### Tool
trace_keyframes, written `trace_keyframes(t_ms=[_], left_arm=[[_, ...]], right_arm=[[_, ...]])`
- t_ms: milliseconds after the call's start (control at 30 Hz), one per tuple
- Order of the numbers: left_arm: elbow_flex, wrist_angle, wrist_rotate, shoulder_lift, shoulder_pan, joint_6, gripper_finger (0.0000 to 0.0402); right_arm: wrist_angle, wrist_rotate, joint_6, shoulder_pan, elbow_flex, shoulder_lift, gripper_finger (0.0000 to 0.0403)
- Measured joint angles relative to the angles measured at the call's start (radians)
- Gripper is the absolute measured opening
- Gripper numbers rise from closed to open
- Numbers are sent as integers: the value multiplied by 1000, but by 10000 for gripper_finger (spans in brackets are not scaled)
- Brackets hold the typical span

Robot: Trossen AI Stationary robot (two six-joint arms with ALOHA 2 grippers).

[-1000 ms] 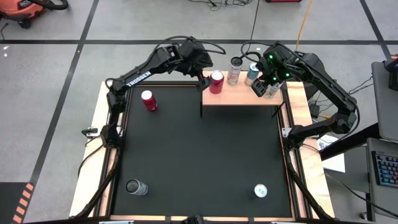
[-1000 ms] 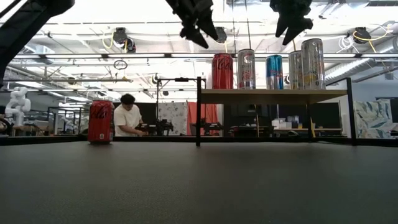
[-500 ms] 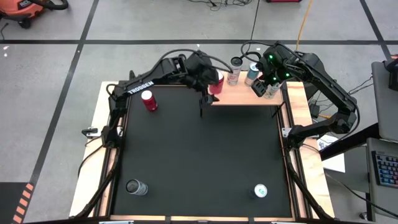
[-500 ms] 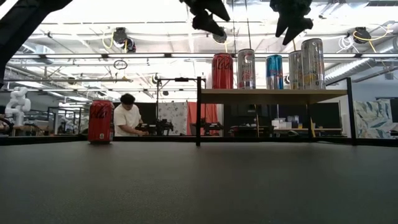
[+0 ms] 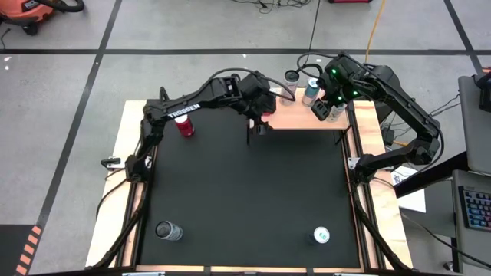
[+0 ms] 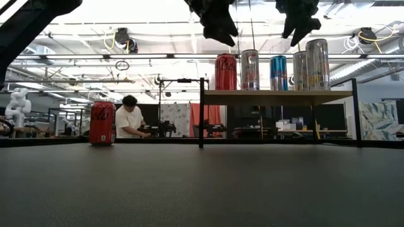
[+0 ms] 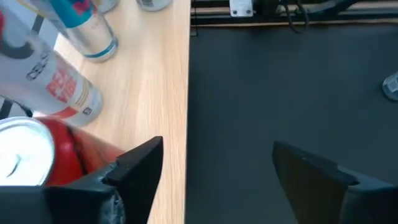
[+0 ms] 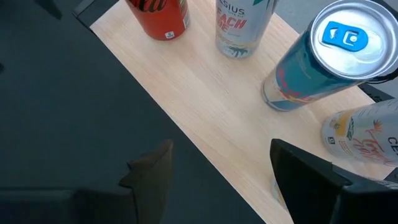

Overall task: Place canned beverage on shelf
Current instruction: Put the bottom red soda can on the shelf

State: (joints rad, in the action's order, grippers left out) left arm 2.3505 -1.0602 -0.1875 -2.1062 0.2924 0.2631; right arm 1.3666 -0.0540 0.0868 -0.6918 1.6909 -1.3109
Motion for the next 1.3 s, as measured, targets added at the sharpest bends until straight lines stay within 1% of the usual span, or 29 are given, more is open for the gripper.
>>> trace_keyframes(t_ms=[100,233,400,600,1167,1300], left_arm=[[0,8,3,-14,-1,30,272],[0,32,13,-35,5,32,247],[0,28,58,-37,21,32,229],[0,26,68,-37,53,5,226],[0,31,63,-36,118,3,225],[0,42,61,-41,135,-22,225]], right_arm=[[0,0,0,0,0,0,251],[0,0,-1,0,0,0,251],[0,0,-1,0,0,0,251],[0,0,-1,0,0,0,251],[0,0,-1,0,0,0,251],[0,0,-1,0,0,0,251]])
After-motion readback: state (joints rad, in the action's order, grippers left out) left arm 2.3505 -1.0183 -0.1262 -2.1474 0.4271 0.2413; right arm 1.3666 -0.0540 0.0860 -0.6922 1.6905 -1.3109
